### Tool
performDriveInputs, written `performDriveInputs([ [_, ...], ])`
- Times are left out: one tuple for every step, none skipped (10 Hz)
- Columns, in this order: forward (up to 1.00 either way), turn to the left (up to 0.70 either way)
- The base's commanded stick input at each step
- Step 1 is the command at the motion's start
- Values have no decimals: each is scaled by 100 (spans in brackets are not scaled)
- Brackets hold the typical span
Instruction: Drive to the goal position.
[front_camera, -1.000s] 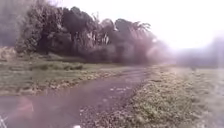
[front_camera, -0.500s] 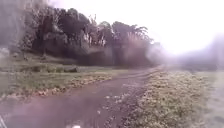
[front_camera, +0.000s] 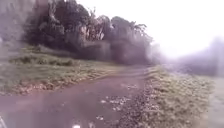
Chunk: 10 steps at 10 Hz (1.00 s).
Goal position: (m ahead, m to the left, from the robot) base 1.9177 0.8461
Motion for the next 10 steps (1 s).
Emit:
performDriveInputs([
  [70, -14],
  [70, -14],
  [70, -14],
  [70, -14],
  [70, -14],
  [70, -14],
  [70, -14],
  [70, -14],
  [70, -14],
  [70, -14],
])
